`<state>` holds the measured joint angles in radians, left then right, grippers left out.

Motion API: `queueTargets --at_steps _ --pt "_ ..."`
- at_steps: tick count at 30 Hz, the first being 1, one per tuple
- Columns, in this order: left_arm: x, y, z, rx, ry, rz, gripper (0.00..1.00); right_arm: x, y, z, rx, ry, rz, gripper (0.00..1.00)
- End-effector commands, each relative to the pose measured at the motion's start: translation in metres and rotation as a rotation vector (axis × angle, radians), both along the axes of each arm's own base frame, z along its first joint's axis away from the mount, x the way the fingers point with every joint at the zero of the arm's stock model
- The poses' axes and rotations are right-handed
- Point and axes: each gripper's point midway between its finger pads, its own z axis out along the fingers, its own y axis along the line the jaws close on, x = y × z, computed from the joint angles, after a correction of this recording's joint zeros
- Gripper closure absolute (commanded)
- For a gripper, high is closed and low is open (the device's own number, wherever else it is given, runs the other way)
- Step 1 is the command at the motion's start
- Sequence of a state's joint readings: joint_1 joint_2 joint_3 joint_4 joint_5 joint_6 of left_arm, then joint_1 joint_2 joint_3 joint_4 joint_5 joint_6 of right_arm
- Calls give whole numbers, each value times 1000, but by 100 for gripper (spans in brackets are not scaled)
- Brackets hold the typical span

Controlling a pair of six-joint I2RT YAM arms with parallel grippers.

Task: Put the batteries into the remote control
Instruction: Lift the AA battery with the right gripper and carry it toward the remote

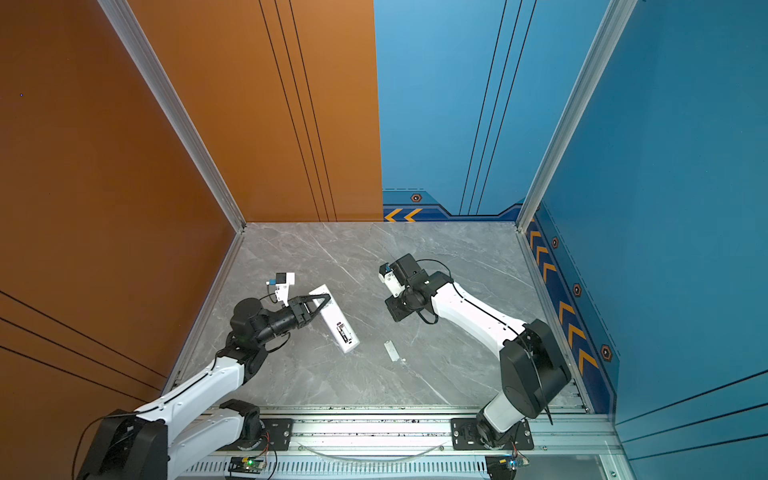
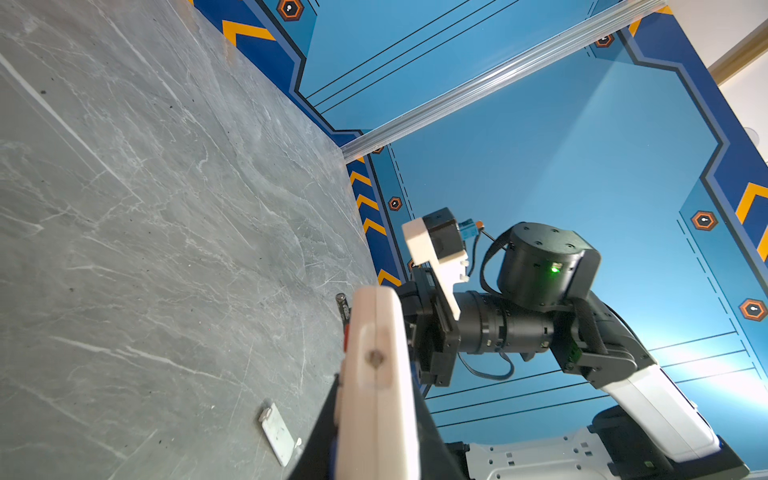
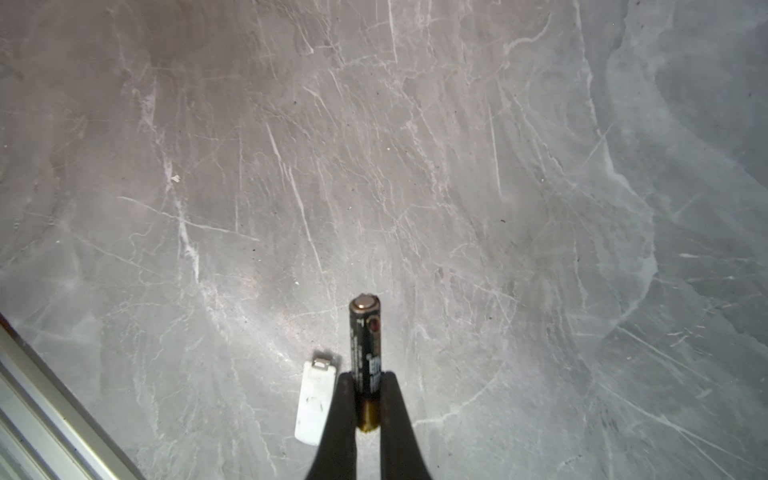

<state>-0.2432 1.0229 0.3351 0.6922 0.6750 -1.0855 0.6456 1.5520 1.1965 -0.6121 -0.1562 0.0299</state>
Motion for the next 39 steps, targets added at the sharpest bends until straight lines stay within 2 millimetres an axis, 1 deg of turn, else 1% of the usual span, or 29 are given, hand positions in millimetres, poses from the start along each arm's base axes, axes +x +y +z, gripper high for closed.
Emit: queueTargets --at_steps 1,4,5,9,14,18,25,31,39 --pt "4 5 7 -15 -28 31 100 -14 -3 10 -9 2 -14 97" --pt "4 4 3 -10 -19 30 100 -20 1 25 11 -21 -6 97" --pt "5 5 2 -10 -14 32 100 -30 10 30 20 -26 24 97" --pt "6 5 -3 -7 -1 39 100 -45 20 47 26 -40 66 97" --pt "7 7 -1 -10 -1 47 100 -62 32 60 37 -44 112 97" --pt "7 8 -2 -11 0 51 100 -69 41 68 56 -44 140 97" --pt "8 12 -6 -11 12 64 100 -79 57 74 64 -35 186 97" --pt "9 14 -10 -14 26 79 100 -83 69 77 65 -41 208 97" --pt "9 18 -16 -16 48 97 100 -89 79 69 22 -47 236 97"
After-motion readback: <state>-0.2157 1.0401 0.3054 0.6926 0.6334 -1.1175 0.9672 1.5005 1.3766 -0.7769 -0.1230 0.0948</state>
